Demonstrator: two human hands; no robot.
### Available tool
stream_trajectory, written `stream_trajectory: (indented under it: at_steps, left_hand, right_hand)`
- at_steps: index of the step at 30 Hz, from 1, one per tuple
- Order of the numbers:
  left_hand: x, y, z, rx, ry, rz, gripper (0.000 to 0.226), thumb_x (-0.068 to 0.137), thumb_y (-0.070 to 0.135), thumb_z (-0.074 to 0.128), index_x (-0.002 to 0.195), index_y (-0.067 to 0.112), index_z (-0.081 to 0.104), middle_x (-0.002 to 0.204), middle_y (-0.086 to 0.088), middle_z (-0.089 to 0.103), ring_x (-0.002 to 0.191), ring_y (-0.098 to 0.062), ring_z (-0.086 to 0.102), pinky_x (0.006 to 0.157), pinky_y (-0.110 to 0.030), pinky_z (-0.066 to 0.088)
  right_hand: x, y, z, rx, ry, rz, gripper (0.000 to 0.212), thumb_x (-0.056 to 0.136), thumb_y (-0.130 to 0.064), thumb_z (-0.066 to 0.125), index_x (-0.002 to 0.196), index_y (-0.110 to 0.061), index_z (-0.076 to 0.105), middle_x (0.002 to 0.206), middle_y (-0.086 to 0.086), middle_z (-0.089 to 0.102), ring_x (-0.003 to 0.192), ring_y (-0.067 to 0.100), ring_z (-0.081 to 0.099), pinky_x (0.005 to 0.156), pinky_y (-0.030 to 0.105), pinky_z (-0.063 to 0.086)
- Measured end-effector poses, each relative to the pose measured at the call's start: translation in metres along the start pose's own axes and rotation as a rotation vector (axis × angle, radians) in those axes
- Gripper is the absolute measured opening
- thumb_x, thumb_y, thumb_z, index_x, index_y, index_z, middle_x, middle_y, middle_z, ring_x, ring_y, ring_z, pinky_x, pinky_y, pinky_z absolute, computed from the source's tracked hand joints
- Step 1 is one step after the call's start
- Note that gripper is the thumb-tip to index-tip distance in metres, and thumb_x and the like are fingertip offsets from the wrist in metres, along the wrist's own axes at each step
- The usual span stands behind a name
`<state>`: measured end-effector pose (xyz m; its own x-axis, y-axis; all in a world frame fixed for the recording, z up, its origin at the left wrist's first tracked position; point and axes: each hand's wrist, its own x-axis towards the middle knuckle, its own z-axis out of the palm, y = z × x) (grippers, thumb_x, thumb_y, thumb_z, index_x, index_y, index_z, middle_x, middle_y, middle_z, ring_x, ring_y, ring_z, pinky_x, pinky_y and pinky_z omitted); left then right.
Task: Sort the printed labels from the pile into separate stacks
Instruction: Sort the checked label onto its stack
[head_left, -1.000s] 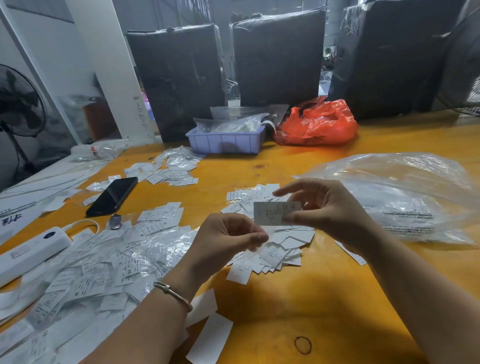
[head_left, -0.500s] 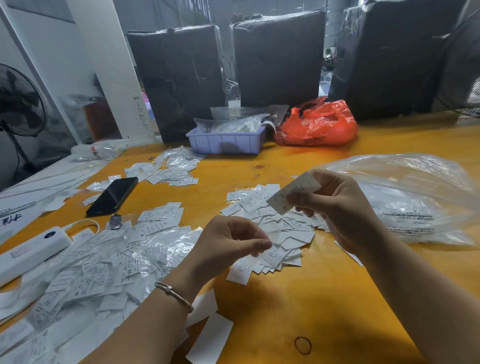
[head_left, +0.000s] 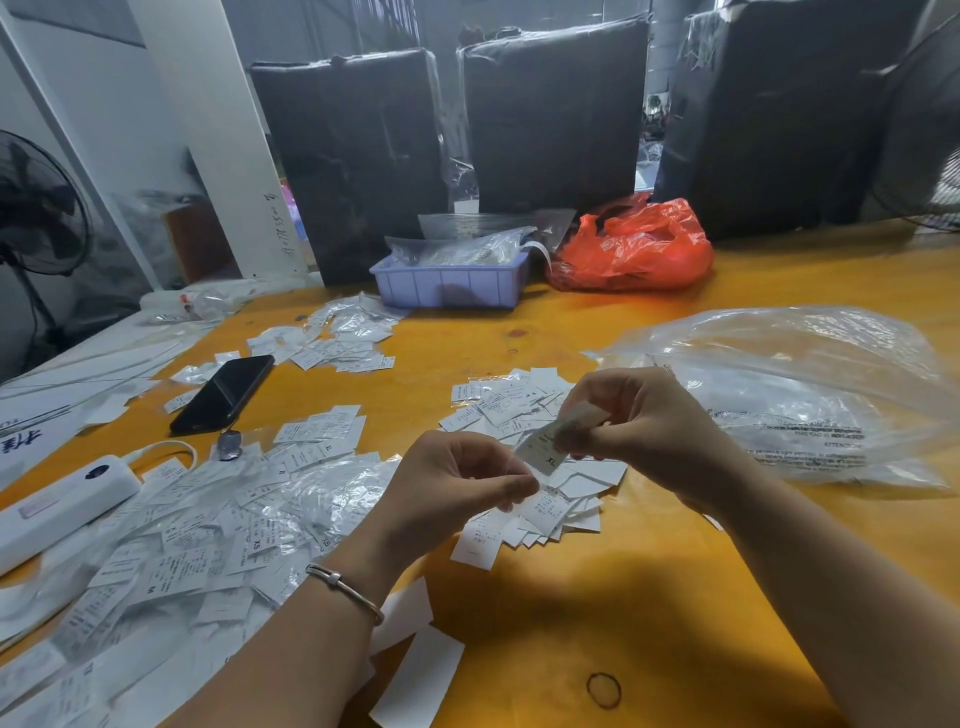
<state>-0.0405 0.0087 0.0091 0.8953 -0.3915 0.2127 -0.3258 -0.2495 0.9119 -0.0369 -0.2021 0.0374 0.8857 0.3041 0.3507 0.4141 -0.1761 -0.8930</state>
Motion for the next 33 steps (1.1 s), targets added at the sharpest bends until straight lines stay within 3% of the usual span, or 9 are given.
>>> stream_trajectory:
  at_steps: [3,7,12,17,22,28,30,32,33]
  left_hand:
    - [0.001,0.000,0.001,-0.006,-0.009,-0.003,0.004,0.078,0.015,0.078,0.075,0.013,0.076,0.065,0.001,0.069,0.061,-0.010,0.062,0.059,-0.018,0.049]
    - [0.001,-0.002,0.002,0.042,-0.023,0.004,0.007,0.078,0.020,0.077,0.075,0.015,0.075,0.065,0.002,0.069,0.061,-0.010,0.062,0.059,-0.019,0.049]
    - [0.002,-0.002,0.001,0.044,0.009,-0.002,0.028,0.076,0.031,0.074,0.089,0.007,0.077,0.072,-0.003,0.073,0.065,-0.011,0.066,0.060,-0.019,0.052]
    - [0.002,-0.002,0.001,0.031,0.036,-0.029,0.033,0.074,0.036,0.072,0.087,0.006,0.077,0.079,-0.004,0.076,0.071,-0.017,0.068,0.061,-0.024,0.049]
    - [0.003,-0.004,0.001,-0.017,0.055,-0.039,0.036,0.073,0.032,0.075,0.082,-0.002,0.073,0.080,-0.014,0.073,0.075,-0.018,0.068,0.066,-0.028,0.052]
    - [0.002,-0.001,0.000,-0.010,0.056,-0.028,0.019,0.074,0.034,0.071,0.079,0.016,0.076,0.079,-0.003,0.075,0.077,-0.007,0.069,0.067,-0.018,0.055]
    - [0.002,-0.002,-0.001,-0.025,0.077,-0.040,0.018,0.074,0.033,0.072,0.078,0.016,0.076,0.078,-0.003,0.074,0.075,-0.005,0.068,0.065,-0.017,0.054]
    - [0.003,-0.002,-0.003,-0.045,0.108,-0.052,0.011,0.080,0.022,0.073,0.083,0.012,0.076,0.078,0.000,0.075,0.072,-0.002,0.067,0.061,-0.015,0.051]
    - [0.004,-0.003,-0.006,-0.050,0.127,-0.052,0.007,0.083,0.016,0.072,0.088,0.011,0.075,0.080,0.000,0.075,0.073,-0.001,0.067,0.061,-0.014,0.050]
  right_hand:
    - [0.000,-0.001,0.003,-0.106,-0.062,-0.007,0.010,0.075,0.003,0.074,0.075,-0.007,0.074,0.071,0.012,0.070,0.067,0.018,0.061,0.064,0.034,0.050]
    - [-0.002,0.002,0.007,-0.213,-0.116,-0.011,0.011,0.075,-0.001,0.074,0.079,-0.011,0.076,0.073,0.012,0.069,0.070,0.027,0.062,0.062,0.031,0.047]
    - [0.000,0.002,0.000,-0.054,0.089,-0.065,0.012,0.077,0.000,0.074,0.086,-0.006,0.071,0.082,0.010,0.072,0.079,0.033,0.066,0.067,0.040,0.055]
    - [-0.001,0.001,0.006,-0.090,0.115,-0.122,0.011,0.076,0.006,0.073,0.082,-0.003,0.074,0.079,0.007,0.074,0.077,0.025,0.070,0.069,0.043,0.059]
    - [-0.001,0.006,0.013,-0.272,0.053,-0.116,0.014,0.078,0.000,0.074,0.084,-0.012,0.078,0.074,-0.009,0.072,0.066,0.005,0.062,0.056,0.016,0.046]
    - [-0.002,0.008,0.017,-0.244,-0.054,-0.081,0.009,0.082,-0.011,0.073,0.086,-0.016,0.079,0.085,-0.003,0.072,0.080,0.015,0.064,0.061,0.029,0.046]
    - [-0.002,0.008,0.014,-0.261,-0.077,-0.084,0.008,0.083,-0.016,0.073,0.088,-0.018,0.079,0.086,-0.004,0.071,0.080,0.012,0.063,0.059,0.022,0.044]
    - [0.001,0.012,0.007,-0.355,-0.022,-0.073,0.012,0.084,-0.022,0.072,0.094,-0.018,0.076,0.087,-0.006,0.072,0.075,0.006,0.063,0.060,0.016,0.045]
    - [0.002,0.017,0.001,-0.443,0.060,-0.046,0.014,0.085,-0.025,0.070,0.097,-0.018,0.075,0.088,-0.006,0.072,0.073,0.004,0.063,0.062,0.020,0.049]
